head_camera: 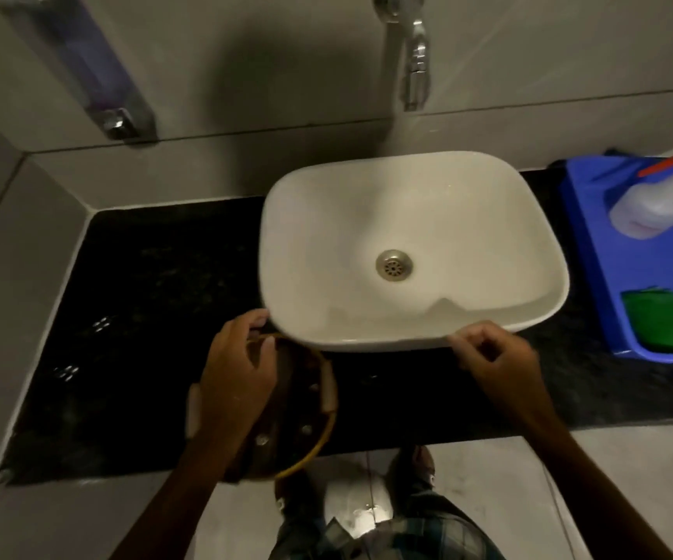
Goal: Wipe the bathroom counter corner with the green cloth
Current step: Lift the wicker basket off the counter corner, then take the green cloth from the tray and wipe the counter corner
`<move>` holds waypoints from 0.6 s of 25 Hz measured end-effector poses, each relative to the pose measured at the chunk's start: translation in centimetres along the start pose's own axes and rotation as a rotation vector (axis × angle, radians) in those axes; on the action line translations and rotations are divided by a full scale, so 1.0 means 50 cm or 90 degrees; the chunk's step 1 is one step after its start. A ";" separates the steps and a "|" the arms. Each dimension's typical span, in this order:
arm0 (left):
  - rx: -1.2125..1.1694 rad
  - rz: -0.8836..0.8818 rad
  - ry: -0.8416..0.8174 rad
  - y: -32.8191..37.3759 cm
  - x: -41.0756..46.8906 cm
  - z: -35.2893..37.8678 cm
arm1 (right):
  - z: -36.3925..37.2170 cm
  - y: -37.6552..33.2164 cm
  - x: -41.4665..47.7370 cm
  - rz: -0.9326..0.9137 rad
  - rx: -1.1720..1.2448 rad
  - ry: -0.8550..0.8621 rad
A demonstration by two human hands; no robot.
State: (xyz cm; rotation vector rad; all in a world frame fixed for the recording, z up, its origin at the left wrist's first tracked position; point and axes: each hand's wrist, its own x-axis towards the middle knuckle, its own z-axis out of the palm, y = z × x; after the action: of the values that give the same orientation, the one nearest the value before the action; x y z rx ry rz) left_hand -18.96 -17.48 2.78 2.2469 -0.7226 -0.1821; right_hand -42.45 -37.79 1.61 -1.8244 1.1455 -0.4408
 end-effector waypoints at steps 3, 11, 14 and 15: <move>-0.027 0.167 -0.027 0.180 0.034 0.139 | -0.169 0.062 0.077 0.008 -0.013 0.154; -0.072 0.611 -0.195 0.547 0.007 0.525 | -0.503 0.353 0.243 0.313 -0.317 0.185; 0.032 0.688 -0.331 0.571 -0.026 0.639 | -0.522 0.420 0.279 0.409 -0.294 0.101; 0.061 0.686 -0.384 0.570 -0.029 0.664 | -0.524 0.434 0.289 0.429 -0.281 0.088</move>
State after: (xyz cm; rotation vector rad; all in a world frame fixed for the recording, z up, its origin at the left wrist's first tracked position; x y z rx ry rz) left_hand -44.05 -53.18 -0.68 1.5720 -2.1647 -0.2847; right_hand -64.49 -66.73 -5.11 -1.6352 1.9704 0.0932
